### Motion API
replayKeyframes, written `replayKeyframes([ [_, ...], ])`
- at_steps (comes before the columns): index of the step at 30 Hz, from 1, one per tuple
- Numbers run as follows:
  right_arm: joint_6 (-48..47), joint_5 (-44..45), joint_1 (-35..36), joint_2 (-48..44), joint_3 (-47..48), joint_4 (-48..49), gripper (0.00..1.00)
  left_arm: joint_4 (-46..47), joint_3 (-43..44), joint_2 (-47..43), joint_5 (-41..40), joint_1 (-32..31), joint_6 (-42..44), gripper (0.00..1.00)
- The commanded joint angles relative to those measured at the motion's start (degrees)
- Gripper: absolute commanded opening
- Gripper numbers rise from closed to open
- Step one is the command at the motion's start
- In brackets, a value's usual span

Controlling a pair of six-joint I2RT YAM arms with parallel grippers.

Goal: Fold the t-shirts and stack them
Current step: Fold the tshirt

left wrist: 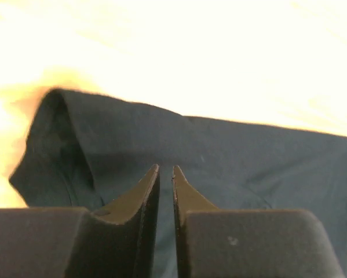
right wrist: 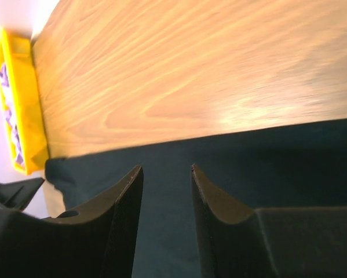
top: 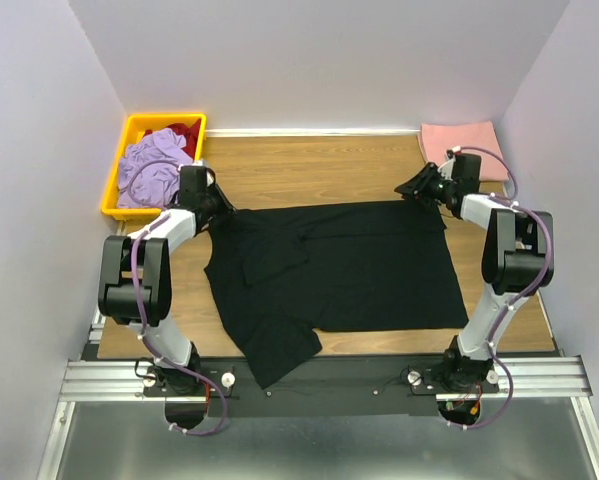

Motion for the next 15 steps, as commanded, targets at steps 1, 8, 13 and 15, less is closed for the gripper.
replayKeyframes([
  [1,2.17,-0.29,-3.25,3.83,-2.95,5.68,0.45,0.46,0.14,3.93,-3.74,1.17,1.1,0.19],
  [8,6.57,-0.99,-8.44,8.14,-7.61,12.71,0.45,-0.85,-1.1,8.69,-3.57,3.11,1.35,0.15],
  [13,7.71,0.33,-10.56,9.9,-8.4,13.16,0.45,-3.14,1.71,10.71,-3.66,3.11,2.14,0.13],
  [15,8.42,0.59,-11.43,10.78,-8.14,13.16,0.45,-3.93,3.64,12.03,-3.93,4.69,2.32,0.11],
])
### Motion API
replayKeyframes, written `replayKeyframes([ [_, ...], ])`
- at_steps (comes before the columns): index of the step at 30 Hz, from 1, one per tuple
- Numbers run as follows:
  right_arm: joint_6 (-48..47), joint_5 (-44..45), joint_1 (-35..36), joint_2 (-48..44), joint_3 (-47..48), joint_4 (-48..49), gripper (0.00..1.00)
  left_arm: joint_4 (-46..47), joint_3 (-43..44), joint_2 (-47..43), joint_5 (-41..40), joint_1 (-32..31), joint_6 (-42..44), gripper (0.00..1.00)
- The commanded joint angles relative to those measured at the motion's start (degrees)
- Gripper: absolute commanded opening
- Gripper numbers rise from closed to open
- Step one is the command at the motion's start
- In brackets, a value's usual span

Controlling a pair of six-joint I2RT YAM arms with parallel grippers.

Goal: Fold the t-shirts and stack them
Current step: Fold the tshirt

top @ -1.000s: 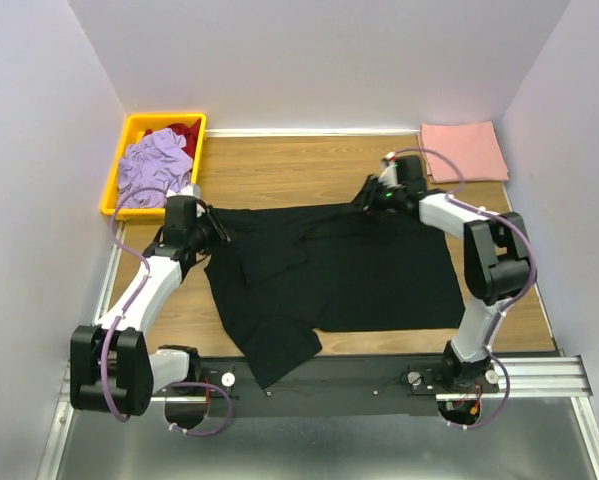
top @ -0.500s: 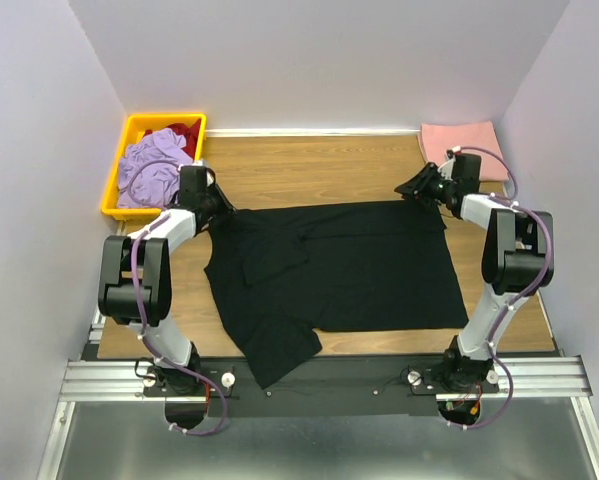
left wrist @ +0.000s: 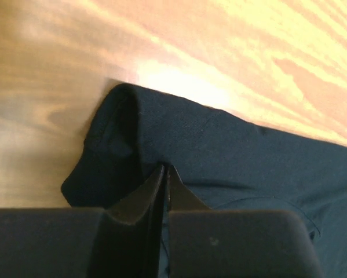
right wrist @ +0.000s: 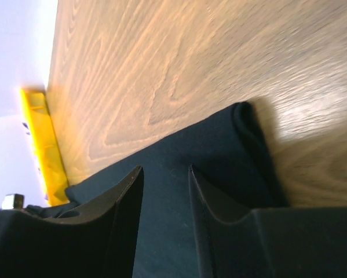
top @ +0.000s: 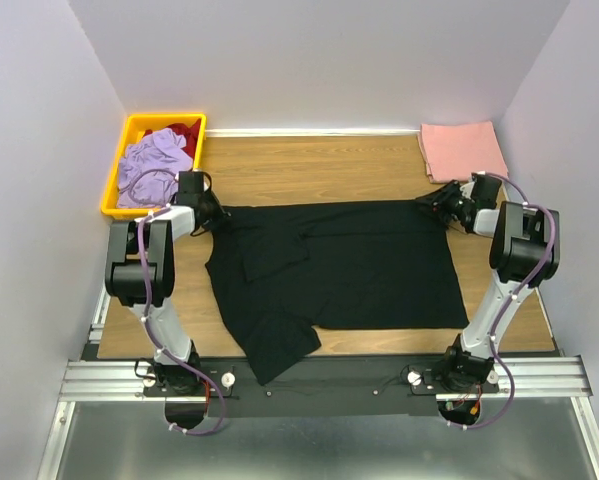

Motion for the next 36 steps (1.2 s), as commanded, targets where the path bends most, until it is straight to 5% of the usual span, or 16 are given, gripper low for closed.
replayKeyframes([
  [1,0.79,3.54,-2.23,3.72,-0.73,0.04,0.45,-4.02,3.75,3.92,-2.83,1.7,2.15,0.1],
  [9,-0.17,2.23,-2.76,7.94,6.74,-2.23,0.45,-7.36,16.33,10.78,-2.57,1.61,3.03,0.1],
  [15,-2.72,0.29,-2.59,1.36,7.19,-6.01,0.48,-7.98,18.19,3.5,-4.32,0.73,4.69,0.21],
  [21,-9.22,4.06,-0.57,-13.63,3.32,-17.94,0.53,-10.43,10.11,-11.59,-10.12,-5.05,6.19,0.44],
  [25,-14.58,16.35,5.57,-24.55,-0.89,-29.91,0.55,-17.1,1.95,-20.4,-14.61,-9.28,8.03,0.57],
  [31,-15.56,28.05,21.55,-37.56,-8.0,-41.08,0.57,-28.45,-9.12,-33.93,-15.4,-13.06,7.87,0.61],
  [36,-13.63,31.32,28.34,-42.68,-13.19,-44.96,0.58,-31.97,-15.21,-41.33,-14.79,-13.94,4.26,0.61],
])
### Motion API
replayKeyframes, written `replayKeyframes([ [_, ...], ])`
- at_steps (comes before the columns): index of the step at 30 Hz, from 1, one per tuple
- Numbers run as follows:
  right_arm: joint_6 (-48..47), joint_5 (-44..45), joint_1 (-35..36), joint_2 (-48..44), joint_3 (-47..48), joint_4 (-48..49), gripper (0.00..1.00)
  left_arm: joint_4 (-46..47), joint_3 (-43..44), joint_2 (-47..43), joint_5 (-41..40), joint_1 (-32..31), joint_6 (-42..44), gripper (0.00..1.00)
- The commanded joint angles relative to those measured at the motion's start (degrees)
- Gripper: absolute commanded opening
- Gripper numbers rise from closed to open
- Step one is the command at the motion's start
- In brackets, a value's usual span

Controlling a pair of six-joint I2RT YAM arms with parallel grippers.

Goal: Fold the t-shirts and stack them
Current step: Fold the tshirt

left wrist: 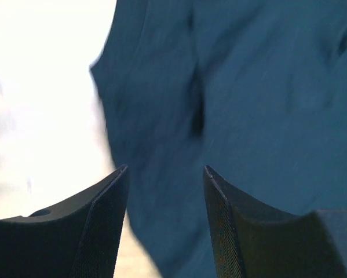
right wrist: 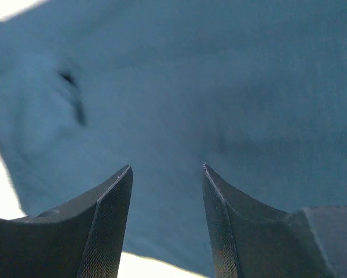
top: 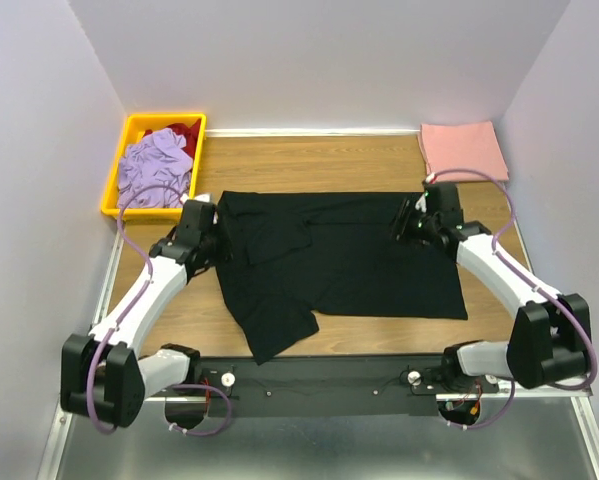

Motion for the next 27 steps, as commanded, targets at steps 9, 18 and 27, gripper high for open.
replayKeyframes([
  [9,-0.73,5.69,5.65,-4.73,-6.6,-8.41,0.59,-8.94,-5.57,2.16,-3.67,-1.47,-5.42,0.57],
  [18,-2.05,4.99,5.65,-2.79,-6.86,-8.33,0.59,-9.11,-3.02,10.51,-2.71,-1.38,-5.95,0.47],
  [27,-1.26,7.62,5.65,-2.36,-6.77,-8.42,0.59,-9.11,-2.14,14.47,-0.95,-1.47,-6.03,0.38],
])
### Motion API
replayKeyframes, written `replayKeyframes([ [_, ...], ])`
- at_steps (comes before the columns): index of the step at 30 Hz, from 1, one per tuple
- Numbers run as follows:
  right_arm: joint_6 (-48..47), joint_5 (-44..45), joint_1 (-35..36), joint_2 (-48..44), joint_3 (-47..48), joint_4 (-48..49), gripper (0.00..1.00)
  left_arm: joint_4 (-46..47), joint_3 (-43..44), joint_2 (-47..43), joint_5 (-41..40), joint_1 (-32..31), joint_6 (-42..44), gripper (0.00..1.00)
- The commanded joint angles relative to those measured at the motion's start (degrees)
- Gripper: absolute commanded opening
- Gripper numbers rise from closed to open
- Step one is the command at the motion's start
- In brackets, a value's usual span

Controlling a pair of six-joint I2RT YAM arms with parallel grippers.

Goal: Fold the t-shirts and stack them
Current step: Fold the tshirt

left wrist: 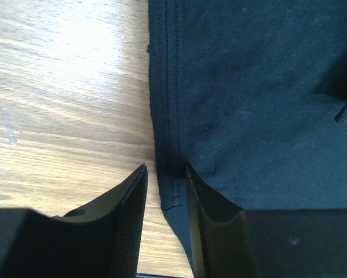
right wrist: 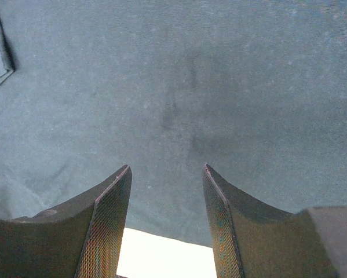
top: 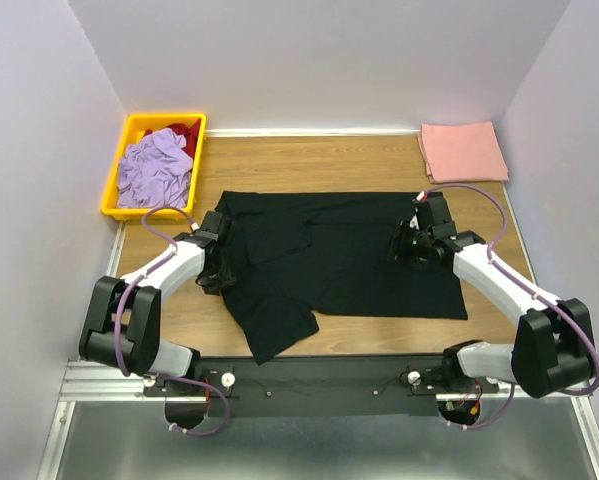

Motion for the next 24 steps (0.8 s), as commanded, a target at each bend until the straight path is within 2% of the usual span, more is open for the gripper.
replayKeyframes([
  [1,0.21,3.14,0.39,0.9,-0.48,-1.01,0.59,-0.85,1.23,0.37,1.32,-0.33,-0.5,0.36],
  [6,0.29,7.36,0.3,1.61,-0.48,-1.44,0.59,-0.59,0.87,0.37,2.29,-0.33,-0.68,0.17],
  [9,0.47,11.13,0.21,1.69,-0.13,-3.02,0.61,-0.5,0.87,0.11,2.47,-0.33,-0.33,0.02],
  [10,0.64,13.41,0.21,1.78,0.05,-3.72,0.62,-0.5,0.79,-0.07,2.47,-0.25,-0.33,0.0],
  [13,2.48,18.24,-1.1,1.61,0.66,-7.15,0.67,0.03,0.35,-1.56,1.86,-0.25,-0.42,0.0],
  [16,4.07,19.41,-3.47,1.87,0.4,-10.32,0.68,1.34,-0.18,-3.05,2.46,-0.24,-0.07,0.0],
  [19,5.65,16.52,-9.62,2.22,-1.09,-12.16,0.68,2.75,-0.44,-4.46,3.08,-0.24,0.46,0.0],
  [21,7.49,13.27,-16.72,1.7,-2.58,-12.95,0.68,3.8,-0.71,-5.51,3.43,-0.16,1.25,0.0],
  [24,9.95,14.39,-19.47,0.91,-1.45,-15.75,0.65,5.12,-1.41,-6.74,4.22,-0.16,2.13,0.0],
])
